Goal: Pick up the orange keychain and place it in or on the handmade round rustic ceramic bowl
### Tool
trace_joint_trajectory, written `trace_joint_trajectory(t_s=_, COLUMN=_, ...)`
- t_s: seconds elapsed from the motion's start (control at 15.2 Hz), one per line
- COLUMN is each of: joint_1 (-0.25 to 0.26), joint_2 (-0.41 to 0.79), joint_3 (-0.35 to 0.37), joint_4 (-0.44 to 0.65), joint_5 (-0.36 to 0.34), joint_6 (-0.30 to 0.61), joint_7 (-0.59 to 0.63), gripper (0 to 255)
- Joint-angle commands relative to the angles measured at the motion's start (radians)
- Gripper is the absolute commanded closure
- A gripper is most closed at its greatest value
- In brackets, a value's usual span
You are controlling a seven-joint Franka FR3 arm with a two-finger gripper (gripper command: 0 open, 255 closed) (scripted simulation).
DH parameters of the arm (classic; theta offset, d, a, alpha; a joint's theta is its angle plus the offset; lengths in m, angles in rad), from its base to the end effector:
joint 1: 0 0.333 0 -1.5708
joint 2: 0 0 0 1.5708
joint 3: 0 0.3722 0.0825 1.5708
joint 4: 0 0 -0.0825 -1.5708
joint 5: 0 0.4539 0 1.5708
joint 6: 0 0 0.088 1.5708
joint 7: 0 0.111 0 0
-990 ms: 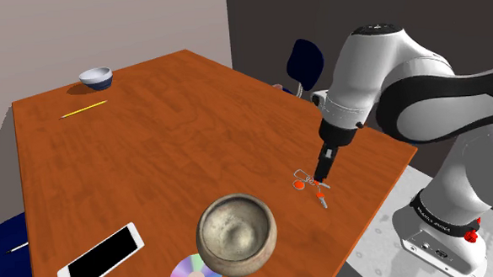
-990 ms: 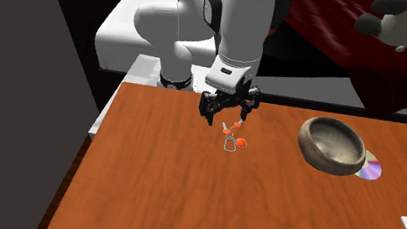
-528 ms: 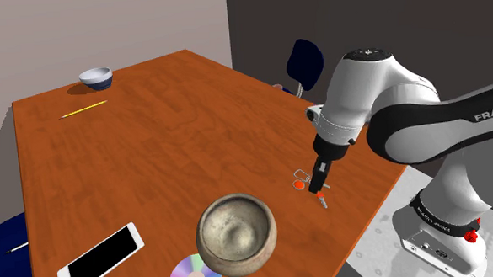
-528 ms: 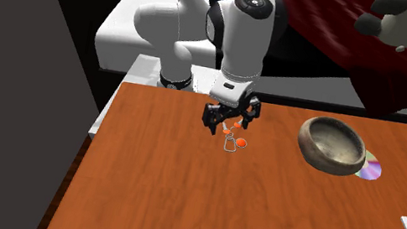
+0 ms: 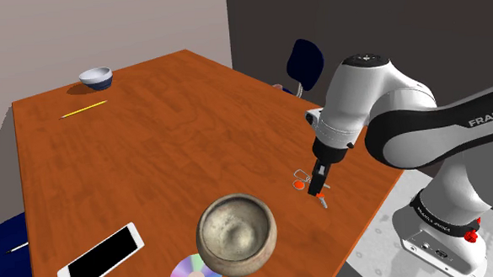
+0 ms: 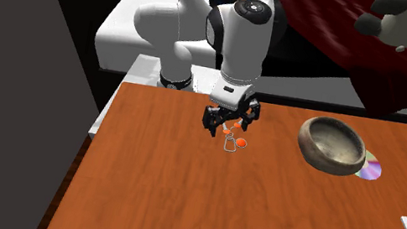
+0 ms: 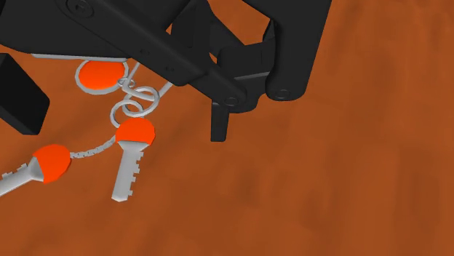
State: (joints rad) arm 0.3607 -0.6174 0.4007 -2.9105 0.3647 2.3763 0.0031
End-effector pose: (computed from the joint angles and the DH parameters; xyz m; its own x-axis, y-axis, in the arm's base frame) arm 0.2624 0.2233 0.3292 0.9032 0.4238 0.0681 0.4270 -0.9033 -0.0409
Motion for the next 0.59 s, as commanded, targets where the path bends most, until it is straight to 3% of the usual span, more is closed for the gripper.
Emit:
trace_joint_trajectory(t_s=0.0, joint_1=0.000, joint_2=0.000, joint_3=0.000, joint_4=0.000, joint_5=0.000, joint_6=0.000, joint_7=0.000, gripper=0)
trace_joint_trajectory(t_s=0.07, joint_1=0.000, joint_2=0.000, joint_3=0.000, joint_4=0.000, joint_5=0.000, joint_6=0.000, joint_7=0.000, gripper=255)
trace_joint_trajectory(t_s=0.53, joint_1=-0.003, joint_2=0.003, joint_3=-0.003, joint_4=-0.004, joint_5=-0.001, joint_6=0.007, joint_7=-0.005, gripper=255)
